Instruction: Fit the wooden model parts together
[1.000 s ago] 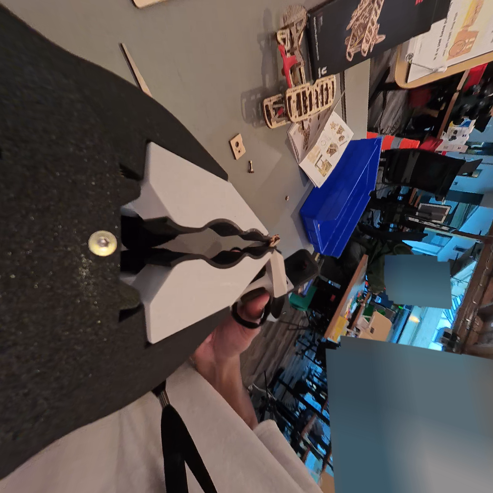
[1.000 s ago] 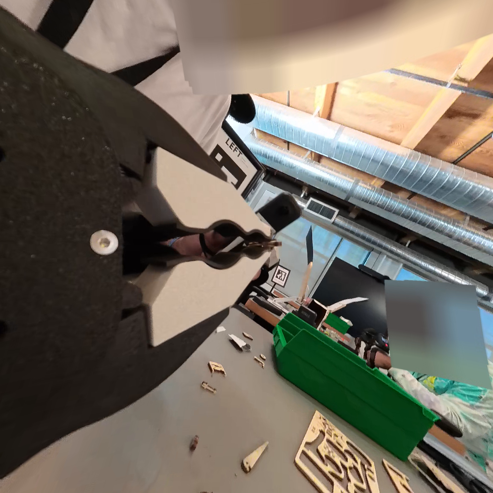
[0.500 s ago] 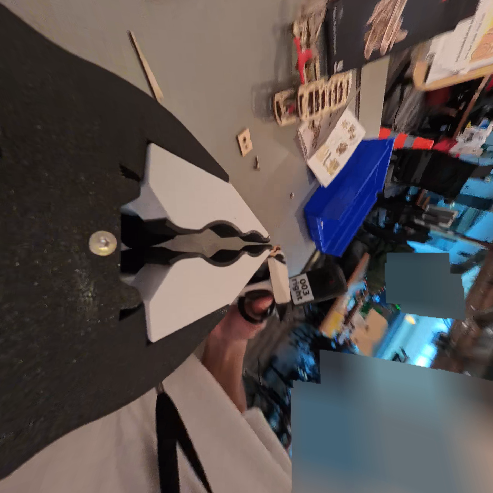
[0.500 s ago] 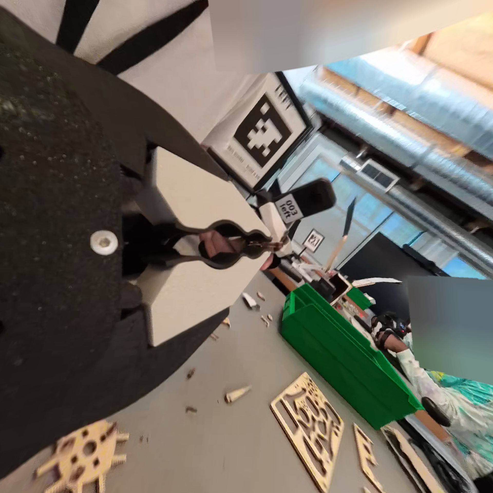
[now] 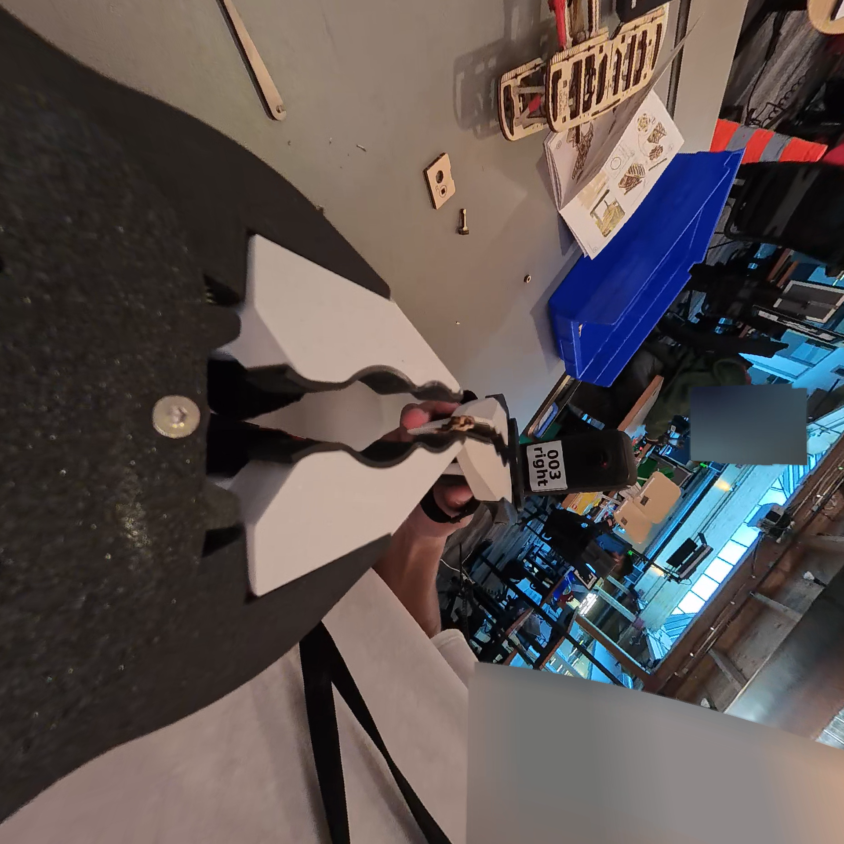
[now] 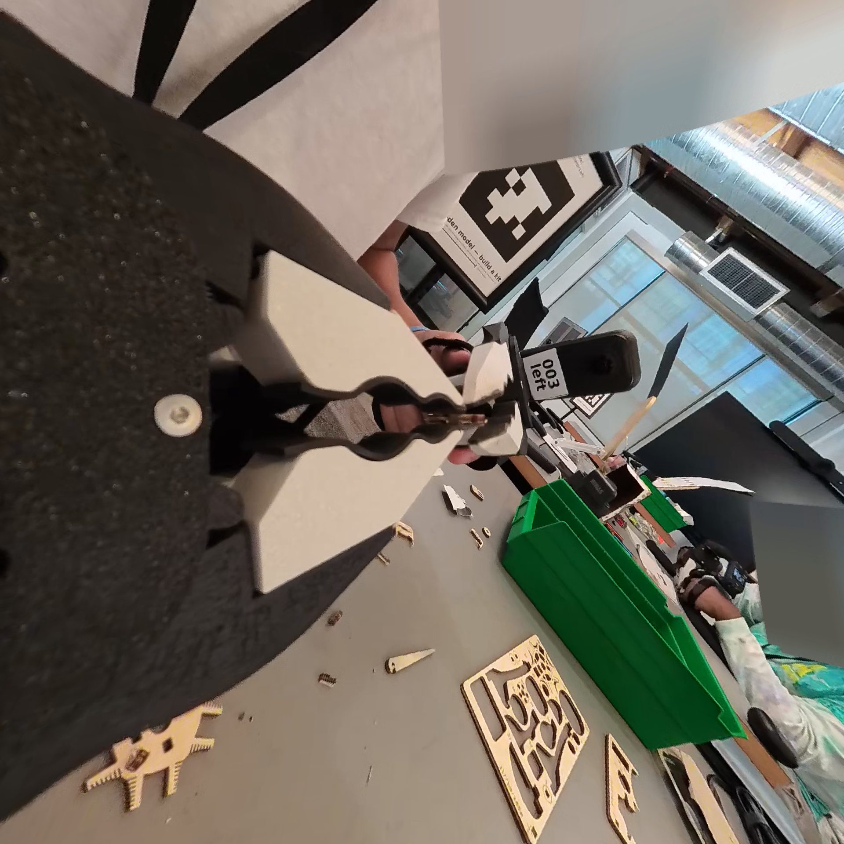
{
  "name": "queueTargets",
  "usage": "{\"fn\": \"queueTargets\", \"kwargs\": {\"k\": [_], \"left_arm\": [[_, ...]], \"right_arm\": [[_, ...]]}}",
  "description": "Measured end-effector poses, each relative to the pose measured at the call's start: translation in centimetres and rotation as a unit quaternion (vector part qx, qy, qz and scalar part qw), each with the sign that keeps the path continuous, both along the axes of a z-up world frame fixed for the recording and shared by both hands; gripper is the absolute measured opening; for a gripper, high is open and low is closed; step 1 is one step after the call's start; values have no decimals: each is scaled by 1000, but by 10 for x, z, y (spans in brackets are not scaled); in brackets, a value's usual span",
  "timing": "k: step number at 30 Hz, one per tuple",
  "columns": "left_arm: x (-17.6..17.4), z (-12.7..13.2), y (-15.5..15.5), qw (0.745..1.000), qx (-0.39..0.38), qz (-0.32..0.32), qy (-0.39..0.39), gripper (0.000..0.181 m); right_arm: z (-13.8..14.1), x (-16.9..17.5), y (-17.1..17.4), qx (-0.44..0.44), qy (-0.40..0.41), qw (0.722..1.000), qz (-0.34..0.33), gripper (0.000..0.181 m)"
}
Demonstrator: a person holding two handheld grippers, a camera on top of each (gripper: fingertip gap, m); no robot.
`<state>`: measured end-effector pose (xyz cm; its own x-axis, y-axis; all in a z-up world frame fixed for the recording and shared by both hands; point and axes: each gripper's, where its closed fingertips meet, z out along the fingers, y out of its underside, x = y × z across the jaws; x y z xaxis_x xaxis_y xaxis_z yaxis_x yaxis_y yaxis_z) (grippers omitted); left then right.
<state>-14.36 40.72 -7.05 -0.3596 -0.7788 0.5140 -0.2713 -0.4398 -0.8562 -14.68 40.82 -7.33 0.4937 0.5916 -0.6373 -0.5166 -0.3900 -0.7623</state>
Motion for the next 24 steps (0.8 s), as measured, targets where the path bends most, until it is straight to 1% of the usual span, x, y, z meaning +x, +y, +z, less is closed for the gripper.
{"fn": "queueTargets", "kwargs": {"k": [1,3,6,11,15,19,22,24], "left_arm": [[0,0,0,1000,-1,-2,-2,4],[0,2,-2,1000,-1,-5,-5,1],[-1,1,-2,1000,7,-7,-3,1],[-2,4,-1,1000,2,-6,-9,4],[-2,4,-2,1000,1,-8,-10,4],[-2,3,-4,1000,7,-13,-6,1],[-1,3,-4,1000,21,-1,-11,1],[0,1,-3,998,53,18,-16,1]], "right_arm": [[0,0,0,1,-2,1000,-1,2],[-1,-2,0,0,-3,1000,2,2],[-1,-3,0,-1,-6,1000,3,2],[4,-1,0,4,15,1000,1,2],[3,-1,-1,2,12,1000,4,2],[2,-1,-1,1,10,1000,4,2],[2,0,-1,0,6,1000,2,2],[1,1,0,-8,12,1000,1,2]]}}
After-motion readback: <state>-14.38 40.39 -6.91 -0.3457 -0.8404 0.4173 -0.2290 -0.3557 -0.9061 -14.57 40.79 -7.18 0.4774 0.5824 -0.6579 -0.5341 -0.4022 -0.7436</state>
